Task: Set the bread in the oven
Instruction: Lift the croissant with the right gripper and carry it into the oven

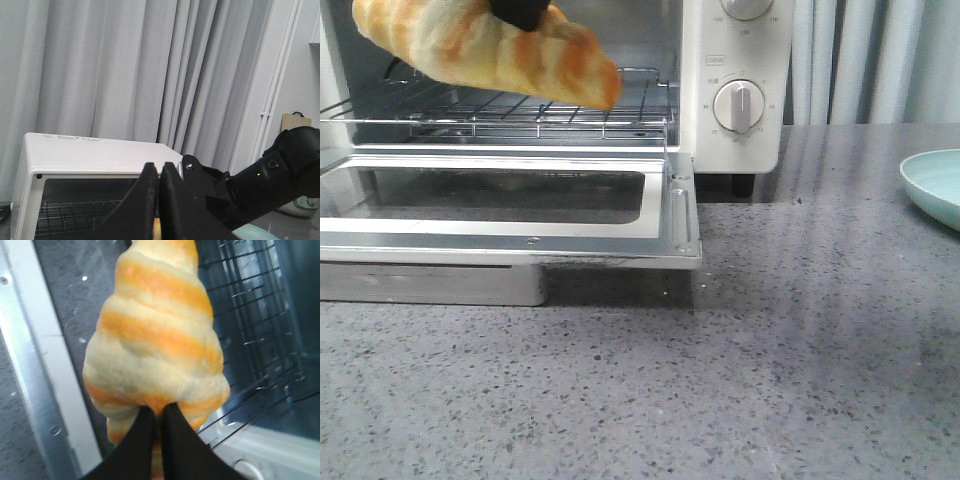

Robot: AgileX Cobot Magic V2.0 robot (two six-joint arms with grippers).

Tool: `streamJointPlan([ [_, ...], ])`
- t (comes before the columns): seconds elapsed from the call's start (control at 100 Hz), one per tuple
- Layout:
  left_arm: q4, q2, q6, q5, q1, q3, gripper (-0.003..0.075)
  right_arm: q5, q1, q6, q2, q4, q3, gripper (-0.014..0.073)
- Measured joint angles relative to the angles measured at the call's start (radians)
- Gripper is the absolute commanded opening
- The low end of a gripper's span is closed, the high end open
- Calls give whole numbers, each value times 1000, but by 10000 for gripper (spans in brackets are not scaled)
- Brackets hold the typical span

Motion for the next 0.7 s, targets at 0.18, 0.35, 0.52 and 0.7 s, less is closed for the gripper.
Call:
streamJointPlan([
  [0.18,0,0,0,0,0,0,-21,-47,0,0,70,-158,-9,-69],
  [0.35,0,0,0,0,0,0,-21,-74,-22,-5,109,-227,-9,-69],
  [0.52,0,0,0,0,0,0,-22,-87,-68,-5,121,-246,-11,-69],
  [0.7,0,0,0,0,0,0,-21,-106,-95,-5,121,-254,-11,52],
])
